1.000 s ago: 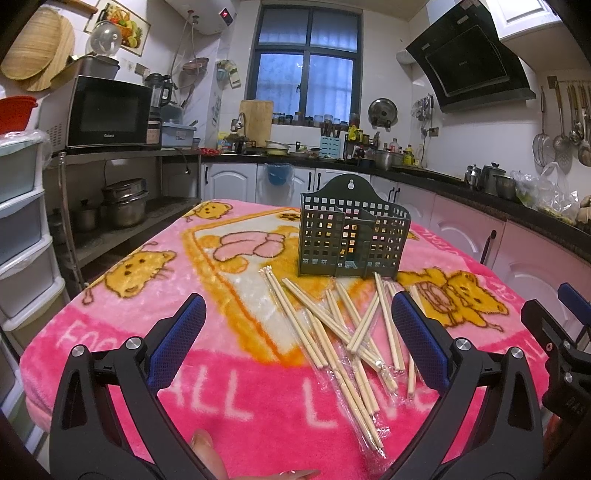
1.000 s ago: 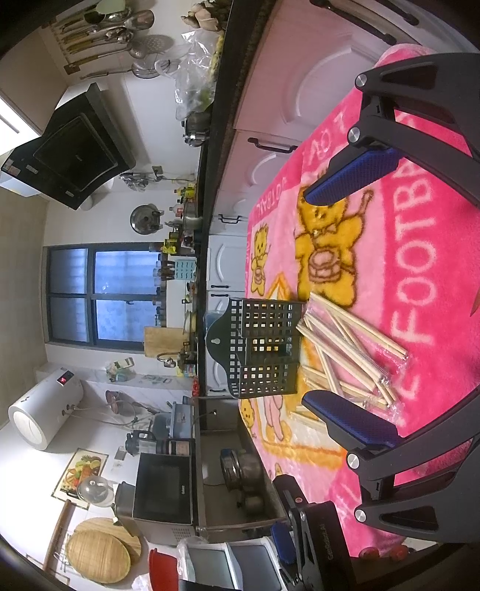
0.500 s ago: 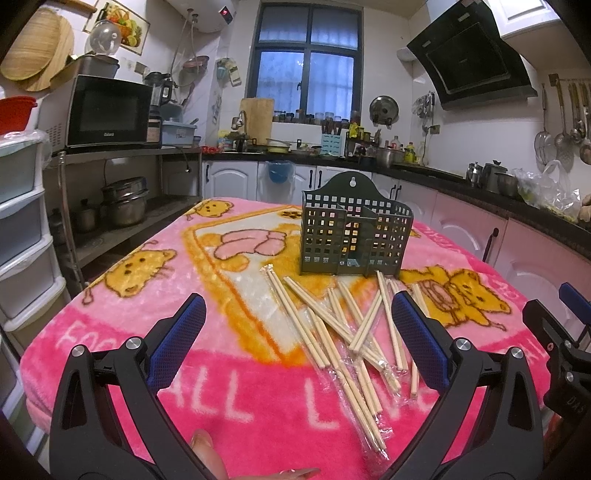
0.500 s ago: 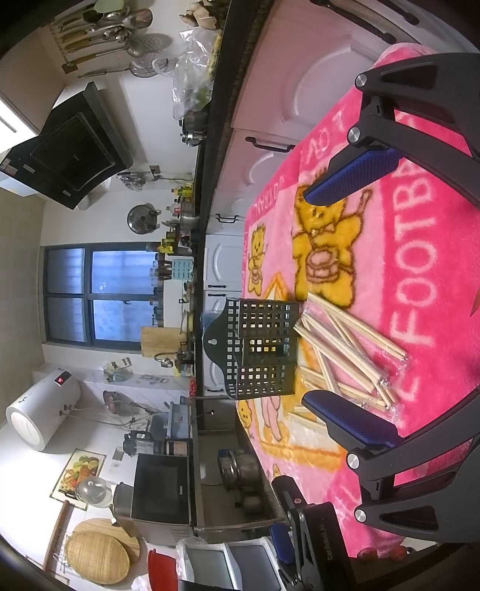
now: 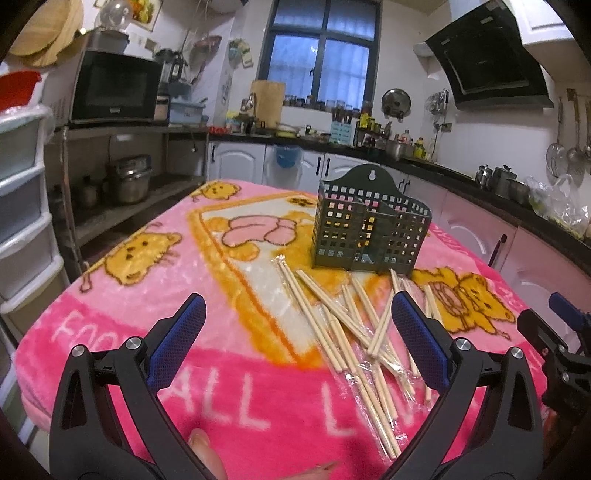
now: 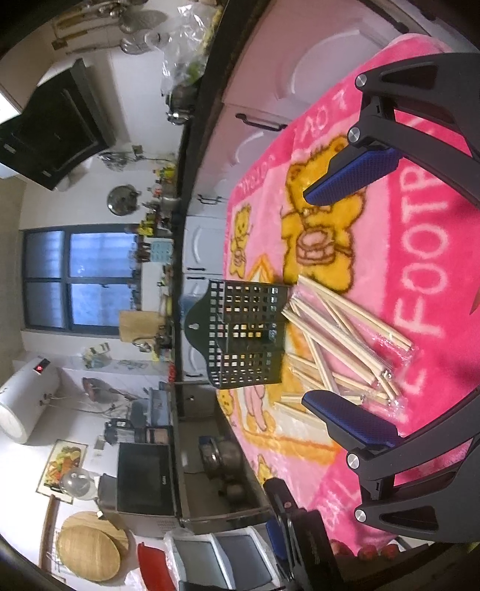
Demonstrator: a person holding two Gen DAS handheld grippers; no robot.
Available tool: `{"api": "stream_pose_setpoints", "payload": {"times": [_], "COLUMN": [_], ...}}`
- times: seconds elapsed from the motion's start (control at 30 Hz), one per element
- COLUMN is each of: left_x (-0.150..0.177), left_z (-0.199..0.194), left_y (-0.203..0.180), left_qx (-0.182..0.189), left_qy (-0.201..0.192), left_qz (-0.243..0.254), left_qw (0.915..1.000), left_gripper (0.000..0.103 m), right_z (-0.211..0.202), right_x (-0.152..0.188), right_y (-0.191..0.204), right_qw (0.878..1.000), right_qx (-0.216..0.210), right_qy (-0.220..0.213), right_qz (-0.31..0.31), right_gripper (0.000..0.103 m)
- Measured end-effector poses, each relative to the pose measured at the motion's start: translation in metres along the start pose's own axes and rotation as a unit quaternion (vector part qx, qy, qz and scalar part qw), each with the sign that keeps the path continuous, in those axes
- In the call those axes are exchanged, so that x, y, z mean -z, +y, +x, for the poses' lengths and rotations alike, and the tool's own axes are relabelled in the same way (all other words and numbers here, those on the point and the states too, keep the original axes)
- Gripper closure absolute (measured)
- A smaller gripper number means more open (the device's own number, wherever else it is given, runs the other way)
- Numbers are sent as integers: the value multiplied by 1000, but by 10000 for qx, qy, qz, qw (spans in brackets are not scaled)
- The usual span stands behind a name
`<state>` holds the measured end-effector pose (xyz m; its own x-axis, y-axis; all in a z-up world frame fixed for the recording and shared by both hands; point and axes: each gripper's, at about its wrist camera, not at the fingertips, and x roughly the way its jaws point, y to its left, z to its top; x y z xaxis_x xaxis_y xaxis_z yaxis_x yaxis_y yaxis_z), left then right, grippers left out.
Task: Organize utensils
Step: 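Lower the left tool onto wrapped chopsticks and close it while the right tool grasps chopsticks too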
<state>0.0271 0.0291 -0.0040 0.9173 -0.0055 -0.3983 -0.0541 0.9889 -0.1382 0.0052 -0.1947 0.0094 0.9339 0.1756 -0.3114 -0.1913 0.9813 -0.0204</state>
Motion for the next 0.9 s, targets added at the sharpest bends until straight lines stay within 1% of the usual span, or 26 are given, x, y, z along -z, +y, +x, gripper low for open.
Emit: {"api": "stream_pose_setpoints", "payload": {"times": [0.1,0.23,0.4,0.53,0.6,0.63,0.7,0.8,0.9], "left_x": [-6,-15,-27,-36,-41,-43,-46,-48,-49], "left_z": [9,22,35,50,59,62,72,88,110], "left_y": [6,14,15,14,13,12,9,7,8], "left_qx": [-23,77,136,179,228,244,262,393,393], "left_qy": [171,395,539,700,803,840,941,1133,1429], "left_qz": [-60,-190,-151,-102,-62,-30,69,107,109], "left_qw": [9998,9990,9983,9973,9965,9962,9952,9927,9889], "left_gripper": [10,10,10,10,10,10,10,10,10], "right_z": [11,28,51,71,82,88,101,119,139], "right_x": [-7,-17,-28,-35,-37,-38,-40,-41,-39], "right_y": [-1,-1,1,-3,-5,-7,-11,-16,-22], "right_qw": [9997,9989,9967,9948,9934,9926,9903,9866,9813], "right_qx": [-135,-265,-480,-508,-502,-494,-451,-426,-453], "right_qy": [179,379,654,868,1016,1093,1295,1559,1851], "right_qz": [7,-33,75,153,181,196,223,234,262], "right_gripper": [6,6,6,7,13,17,20,25,32]}}
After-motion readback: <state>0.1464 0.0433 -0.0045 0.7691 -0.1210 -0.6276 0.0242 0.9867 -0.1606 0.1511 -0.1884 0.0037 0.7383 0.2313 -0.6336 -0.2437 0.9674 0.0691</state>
